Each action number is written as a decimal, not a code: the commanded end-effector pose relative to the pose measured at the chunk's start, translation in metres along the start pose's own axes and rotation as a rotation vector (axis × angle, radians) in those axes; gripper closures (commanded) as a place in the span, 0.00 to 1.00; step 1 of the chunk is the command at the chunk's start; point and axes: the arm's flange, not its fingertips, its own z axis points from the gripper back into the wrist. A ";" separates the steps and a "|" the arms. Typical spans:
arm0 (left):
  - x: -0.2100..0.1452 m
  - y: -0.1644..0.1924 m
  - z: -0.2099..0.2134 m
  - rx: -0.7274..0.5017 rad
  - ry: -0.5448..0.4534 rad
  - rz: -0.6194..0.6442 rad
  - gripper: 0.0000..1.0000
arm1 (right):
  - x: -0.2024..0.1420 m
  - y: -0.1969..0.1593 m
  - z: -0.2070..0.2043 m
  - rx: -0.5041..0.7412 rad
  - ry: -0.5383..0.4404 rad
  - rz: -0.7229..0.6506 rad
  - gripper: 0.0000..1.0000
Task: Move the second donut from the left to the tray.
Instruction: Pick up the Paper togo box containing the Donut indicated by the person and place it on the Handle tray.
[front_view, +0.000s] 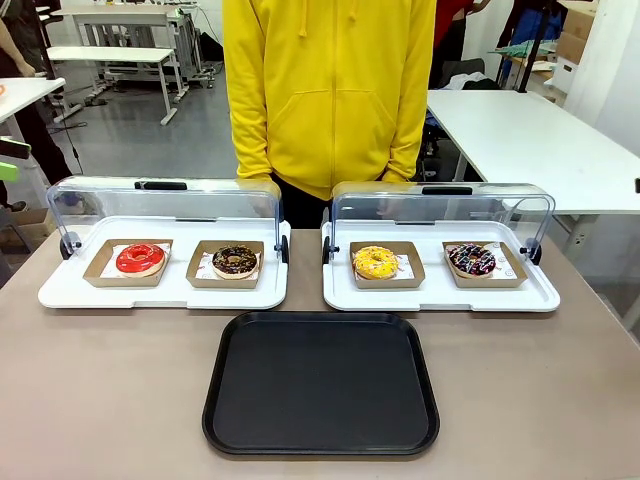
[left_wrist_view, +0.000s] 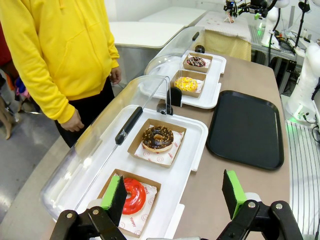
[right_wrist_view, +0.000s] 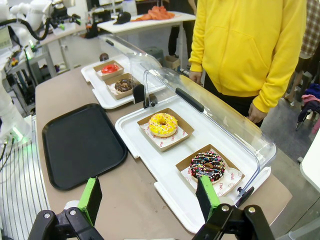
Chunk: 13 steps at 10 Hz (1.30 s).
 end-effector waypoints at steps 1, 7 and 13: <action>0.001 0.000 0.000 -0.007 -0.019 -0.006 0.00 | 0.003 -0.004 -0.001 -0.003 -0.030 0.026 0.00; 0.001 0.000 0.000 -0.007 -0.019 -0.006 0.00 | 0.003 -0.004 -0.001 -0.003 -0.030 0.026 0.00; 0.001 0.000 0.000 -0.007 -0.019 -0.006 0.00 | 0.003 -0.004 -0.001 -0.003 -0.030 0.026 0.00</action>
